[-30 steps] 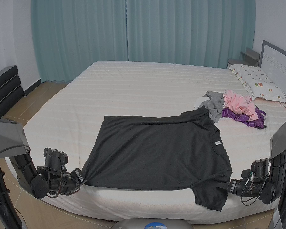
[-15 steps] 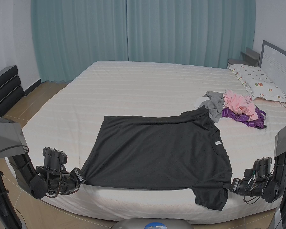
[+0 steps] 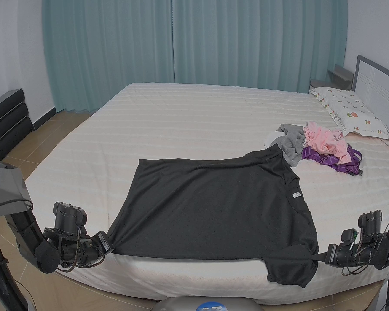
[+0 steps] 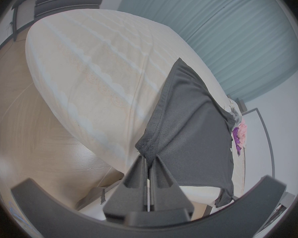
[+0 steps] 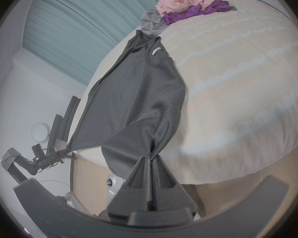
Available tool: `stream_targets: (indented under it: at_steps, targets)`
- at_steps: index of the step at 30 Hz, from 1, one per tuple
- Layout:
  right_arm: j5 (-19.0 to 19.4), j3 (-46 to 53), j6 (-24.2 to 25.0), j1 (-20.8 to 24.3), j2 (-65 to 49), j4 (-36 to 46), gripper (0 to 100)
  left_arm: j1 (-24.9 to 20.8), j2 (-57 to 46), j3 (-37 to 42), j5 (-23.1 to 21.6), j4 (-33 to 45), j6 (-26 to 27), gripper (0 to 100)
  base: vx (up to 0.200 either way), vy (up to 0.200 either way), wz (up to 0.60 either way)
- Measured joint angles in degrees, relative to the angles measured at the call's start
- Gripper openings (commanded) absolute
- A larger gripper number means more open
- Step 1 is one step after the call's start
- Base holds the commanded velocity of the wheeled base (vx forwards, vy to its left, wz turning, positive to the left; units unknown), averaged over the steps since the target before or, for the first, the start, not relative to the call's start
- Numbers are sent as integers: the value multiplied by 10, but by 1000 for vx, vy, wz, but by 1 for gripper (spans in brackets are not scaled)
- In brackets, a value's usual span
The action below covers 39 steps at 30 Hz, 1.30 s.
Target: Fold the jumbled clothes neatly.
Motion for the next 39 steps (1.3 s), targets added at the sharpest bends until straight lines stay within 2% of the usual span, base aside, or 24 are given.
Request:
stream_targets:
  at_steps: [9, 13, 18, 25, 32, 39]
  targets:
    - [39, 0, -87, -53, -61, 84, 0, 0, -17, 28, 2, 1, 42, 0, 0, 0, 0]
    - [46, 0, -120, -73, -80, 112, 0, 0, -25, 40, 1, 2, 57, 0, 0, 0, 0]
    - [56, 0, -140, -89, -101, 137, 0, 0, -41, 55, 2, 4, 78, 0, 0, 0, 0]
    - [71, 0, -207, -115, -129, 217, 0, -1, -56, 91, 2, 2, 118, 0, 0, 0, 0]
    - [80, 0, -228, -133, -160, 264, 0, -5, -79, 119, 4, 2, 146, 0, 0, 0, 0]
    - [80, 0, -239, -134, -187, 297, 0, -6, -113, 150, 24, 4, 154, 0, 0, 0, 0]
